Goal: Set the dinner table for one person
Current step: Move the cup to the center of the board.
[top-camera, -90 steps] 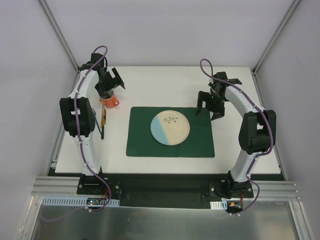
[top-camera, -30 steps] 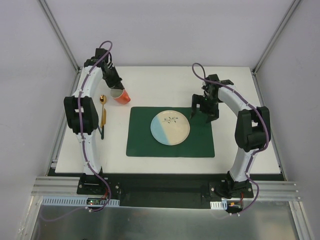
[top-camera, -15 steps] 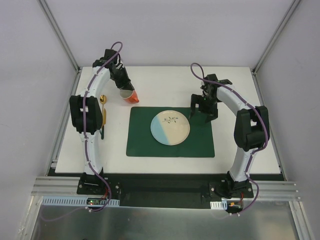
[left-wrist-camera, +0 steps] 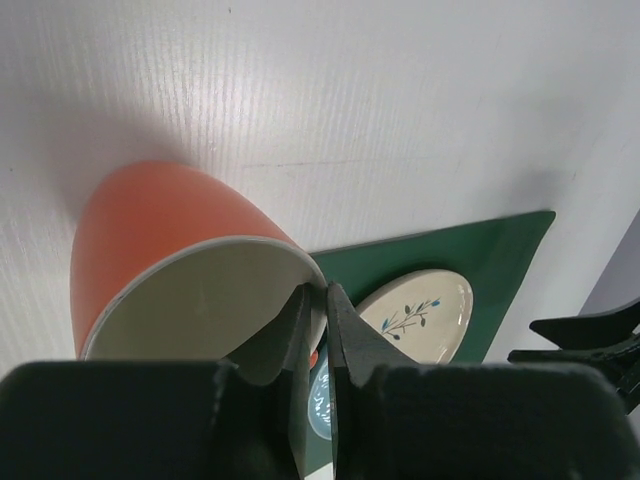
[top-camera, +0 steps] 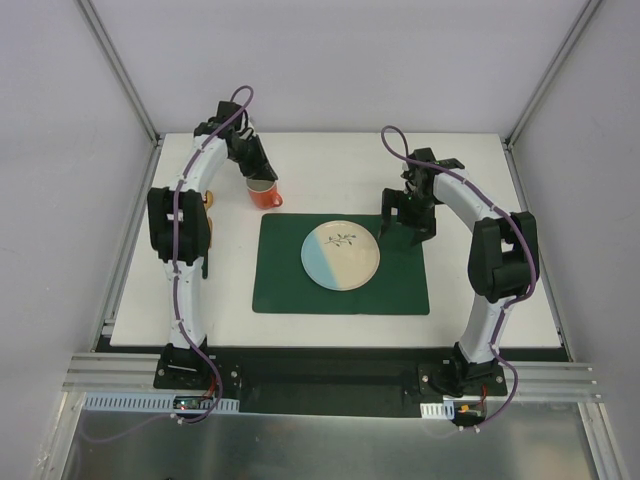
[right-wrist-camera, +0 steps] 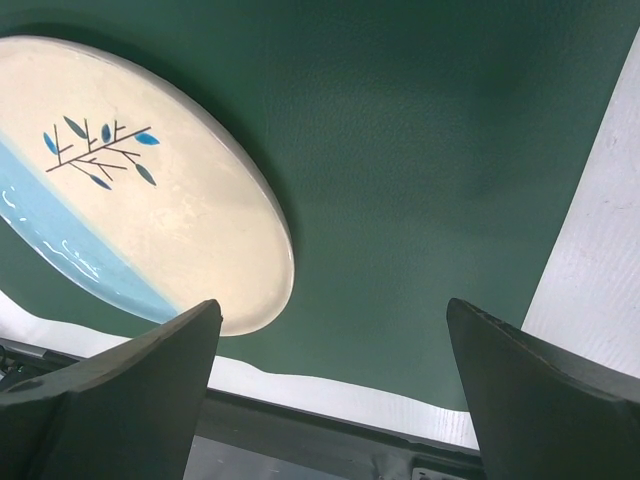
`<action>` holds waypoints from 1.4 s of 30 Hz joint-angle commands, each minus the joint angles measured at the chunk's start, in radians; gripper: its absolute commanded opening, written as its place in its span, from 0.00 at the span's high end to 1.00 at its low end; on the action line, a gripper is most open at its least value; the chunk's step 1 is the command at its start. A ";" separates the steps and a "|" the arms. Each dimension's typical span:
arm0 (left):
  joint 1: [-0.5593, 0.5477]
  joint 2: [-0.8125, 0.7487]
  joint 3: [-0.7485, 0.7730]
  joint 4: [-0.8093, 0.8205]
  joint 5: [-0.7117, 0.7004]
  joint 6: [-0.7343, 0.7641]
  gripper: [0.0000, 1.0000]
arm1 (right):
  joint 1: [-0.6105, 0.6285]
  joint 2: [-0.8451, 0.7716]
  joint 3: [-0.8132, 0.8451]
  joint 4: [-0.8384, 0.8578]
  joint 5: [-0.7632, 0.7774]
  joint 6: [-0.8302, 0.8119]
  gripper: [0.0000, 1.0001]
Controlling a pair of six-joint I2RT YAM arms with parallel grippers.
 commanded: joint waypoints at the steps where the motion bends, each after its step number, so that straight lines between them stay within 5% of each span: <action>1: 0.008 0.046 0.004 -0.080 -0.030 0.025 0.91 | 0.004 -0.017 0.037 -0.030 0.016 0.002 0.01; 9: 0.005 0.038 0.003 -0.080 -0.038 0.026 0.51 | 0.004 -0.013 0.030 -0.029 0.015 -0.002 0.01; 42: -0.067 -0.045 0.061 -0.081 -0.062 0.029 0.43 | 0.006 -0.013 0.001 0.008 -0.008 0.004 0.01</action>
